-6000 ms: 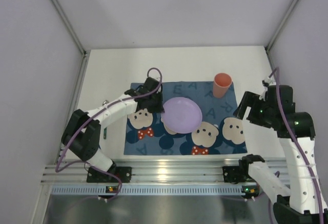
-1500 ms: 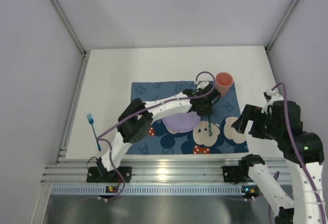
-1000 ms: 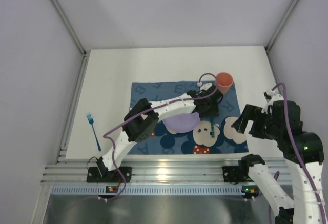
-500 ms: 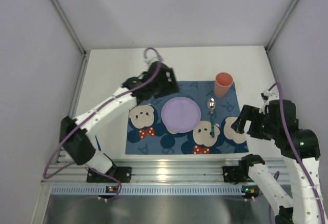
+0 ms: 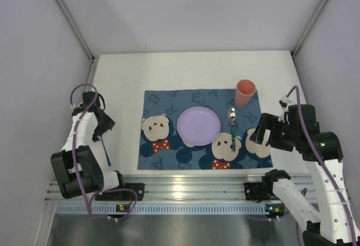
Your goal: Set the dinner table for one person
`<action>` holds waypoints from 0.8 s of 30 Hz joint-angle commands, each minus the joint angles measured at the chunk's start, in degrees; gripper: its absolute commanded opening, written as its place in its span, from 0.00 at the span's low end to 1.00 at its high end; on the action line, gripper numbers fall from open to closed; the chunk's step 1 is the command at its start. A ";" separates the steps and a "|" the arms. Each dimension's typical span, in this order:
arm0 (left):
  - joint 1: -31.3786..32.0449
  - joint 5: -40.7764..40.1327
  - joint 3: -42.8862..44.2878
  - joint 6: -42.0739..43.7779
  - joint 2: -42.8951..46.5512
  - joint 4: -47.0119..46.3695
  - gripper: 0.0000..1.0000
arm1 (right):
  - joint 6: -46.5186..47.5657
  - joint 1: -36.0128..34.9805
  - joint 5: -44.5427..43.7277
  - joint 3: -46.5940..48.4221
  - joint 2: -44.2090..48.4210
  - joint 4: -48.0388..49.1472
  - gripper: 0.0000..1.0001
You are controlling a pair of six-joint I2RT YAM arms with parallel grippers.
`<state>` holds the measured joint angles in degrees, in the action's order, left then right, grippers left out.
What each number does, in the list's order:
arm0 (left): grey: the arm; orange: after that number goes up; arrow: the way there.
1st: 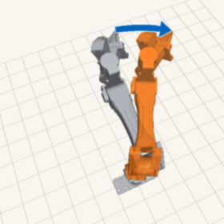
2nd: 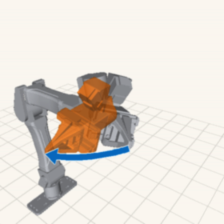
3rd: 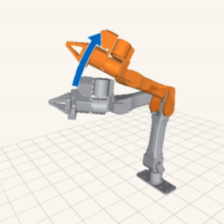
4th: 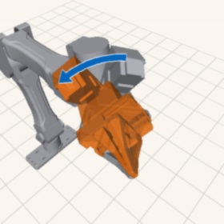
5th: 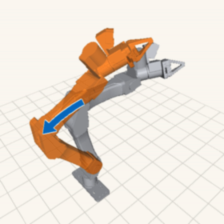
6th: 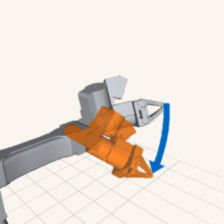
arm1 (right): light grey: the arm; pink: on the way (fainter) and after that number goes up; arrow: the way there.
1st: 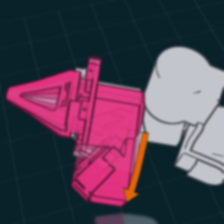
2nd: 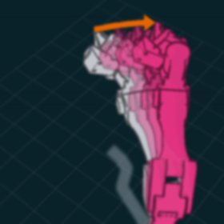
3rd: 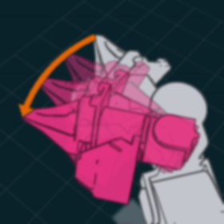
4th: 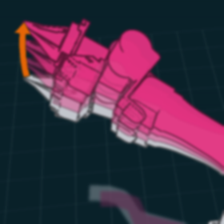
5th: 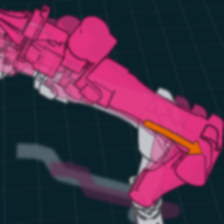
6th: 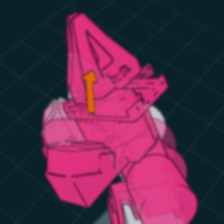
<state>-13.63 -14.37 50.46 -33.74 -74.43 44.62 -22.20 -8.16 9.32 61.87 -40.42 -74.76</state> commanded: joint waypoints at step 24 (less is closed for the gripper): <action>-12.39 7.16 -2.64 10.09 -14.68 -12.01 0.60 | 1.54 -3.96 -2.03 2.03 -5.81 2.78 0.91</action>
<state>-25.21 -8.27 47.72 -25.21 -87.09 36.16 -21.45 -11.40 8.43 61.95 -46.63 -73.84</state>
